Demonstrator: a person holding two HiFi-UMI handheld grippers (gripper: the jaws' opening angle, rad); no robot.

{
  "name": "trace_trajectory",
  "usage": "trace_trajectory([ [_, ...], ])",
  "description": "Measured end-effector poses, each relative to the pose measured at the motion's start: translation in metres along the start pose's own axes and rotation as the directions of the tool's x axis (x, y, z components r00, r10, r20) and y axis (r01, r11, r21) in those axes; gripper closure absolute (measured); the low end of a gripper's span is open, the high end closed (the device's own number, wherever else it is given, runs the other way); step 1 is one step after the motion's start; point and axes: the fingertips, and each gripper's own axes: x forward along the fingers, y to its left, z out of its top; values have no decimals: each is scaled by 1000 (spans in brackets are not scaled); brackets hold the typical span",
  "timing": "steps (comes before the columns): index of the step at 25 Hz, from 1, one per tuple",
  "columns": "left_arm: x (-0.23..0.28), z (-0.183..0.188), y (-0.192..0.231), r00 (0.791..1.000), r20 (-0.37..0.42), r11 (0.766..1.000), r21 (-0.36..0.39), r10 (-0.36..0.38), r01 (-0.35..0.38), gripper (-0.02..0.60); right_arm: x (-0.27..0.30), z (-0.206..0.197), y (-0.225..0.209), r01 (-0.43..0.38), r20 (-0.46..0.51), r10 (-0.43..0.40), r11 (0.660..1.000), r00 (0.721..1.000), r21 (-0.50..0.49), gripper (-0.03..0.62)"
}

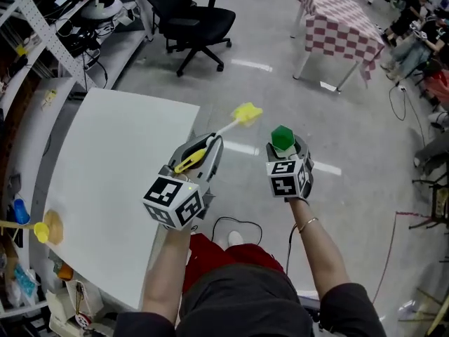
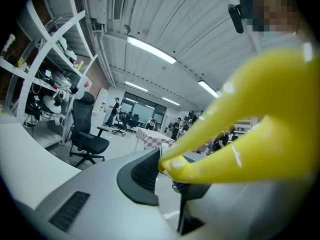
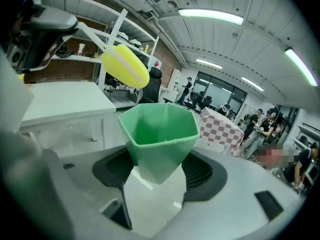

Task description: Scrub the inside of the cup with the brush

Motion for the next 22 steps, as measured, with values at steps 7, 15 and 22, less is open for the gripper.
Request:
trace_trajectory([
  [7, 36, -20, -85, 958, -125, 965, 8, -258, 261, 537, -11, -65, -50, 81, -91, -84, 996, 992, -37, 286],
  [15, 51, -54, -134, 870, -288, 906, 16, -401, 423, 537, -25, -103, -63, 131, -131, -147, 983, 980, -125, 286],
  [22, 72, -86, -147, 810, -374, 886, -80, -452, 457, 537, -41, -114, -76, 169, -126, -211, 946, 969, -278, 286],
])
